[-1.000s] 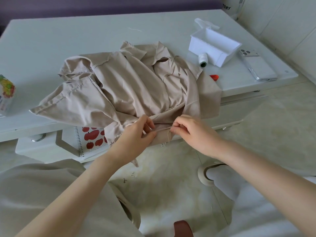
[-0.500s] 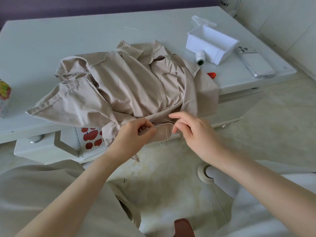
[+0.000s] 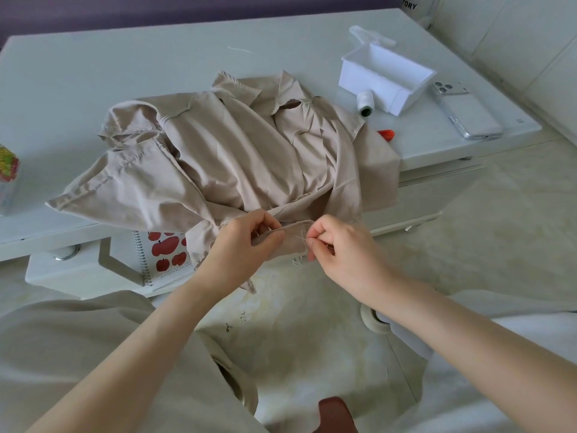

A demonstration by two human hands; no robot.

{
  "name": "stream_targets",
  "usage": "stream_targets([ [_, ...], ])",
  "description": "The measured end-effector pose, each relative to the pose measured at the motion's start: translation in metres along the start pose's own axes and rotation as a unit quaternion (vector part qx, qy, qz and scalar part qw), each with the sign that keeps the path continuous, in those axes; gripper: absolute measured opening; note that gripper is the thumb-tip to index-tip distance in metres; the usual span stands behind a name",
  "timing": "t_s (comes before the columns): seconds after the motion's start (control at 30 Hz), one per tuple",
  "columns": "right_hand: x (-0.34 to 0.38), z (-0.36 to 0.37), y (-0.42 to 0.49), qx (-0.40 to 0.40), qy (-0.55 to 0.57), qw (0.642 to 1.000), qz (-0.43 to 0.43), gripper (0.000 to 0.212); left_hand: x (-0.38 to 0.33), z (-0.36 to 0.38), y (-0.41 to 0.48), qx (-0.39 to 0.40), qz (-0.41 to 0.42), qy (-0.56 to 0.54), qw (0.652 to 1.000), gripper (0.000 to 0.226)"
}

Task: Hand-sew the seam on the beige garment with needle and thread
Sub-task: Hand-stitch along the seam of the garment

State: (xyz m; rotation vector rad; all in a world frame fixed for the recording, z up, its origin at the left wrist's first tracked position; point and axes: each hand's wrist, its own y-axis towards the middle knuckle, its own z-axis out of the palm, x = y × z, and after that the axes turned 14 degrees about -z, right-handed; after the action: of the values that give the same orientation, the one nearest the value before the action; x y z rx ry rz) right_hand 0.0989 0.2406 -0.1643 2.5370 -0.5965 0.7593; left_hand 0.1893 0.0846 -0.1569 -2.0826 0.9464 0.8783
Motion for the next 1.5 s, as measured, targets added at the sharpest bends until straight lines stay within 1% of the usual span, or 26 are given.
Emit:
stream_targets([
  [0.4, 0.001, 0.001, 0.004, 0.023, -0.02, 0.999, 0.022, 0.009, 0.0, 0.001, 0.0, 0.003, 0.01, -0.004, 1.0, 0.007],
  [0.7, 0.003, 0.001, 0.004, 0.036, -0.015, 0.999, 0.033, 0.009, -0.001, 0.002, -0.001, 0.016, -0.001, -0.016, 1.0, 0.008],
  [0.87, 0.006, 0.003, 0.005, 0.045, -0.012, 0.998, 0.038, 0.009, -0.002, 0.002, -0.001, -0.019, -0.012, -0.032, 0.999, 0.007],
  [0.93, 0.008, 0.003, 0.006, 0.054, -0.006, 0.998, 0.042, 0.008, -0.002, 0.002, -0.001, -0.03, -0.013, -0.026, 0.999, 0.008],
  [1.03, 0.013, 0.001, 0.006, 0.065, 0.0, 0.997, 0.041, 0.011, 0.0, 0.002, 0.0, -0.039, -0.009, -0.019, 0.999, 0.01],
  [1.27, 0.019, 0.001, 0.008, 0.068, 0.022, 0.996, 0.055, 0.012, 0.0, 0.001, -0.001, -0.051, 0.003, -0.018, 0.999, 0.007],
  [1.5, 0.028, 0.0, 0.009, 0.053, 0.085, 0.991, 0.088, 0.011, -0.004, 0.0, -0.006, -0.034, 0.005, -0.037, 0.999, 0.006],
])
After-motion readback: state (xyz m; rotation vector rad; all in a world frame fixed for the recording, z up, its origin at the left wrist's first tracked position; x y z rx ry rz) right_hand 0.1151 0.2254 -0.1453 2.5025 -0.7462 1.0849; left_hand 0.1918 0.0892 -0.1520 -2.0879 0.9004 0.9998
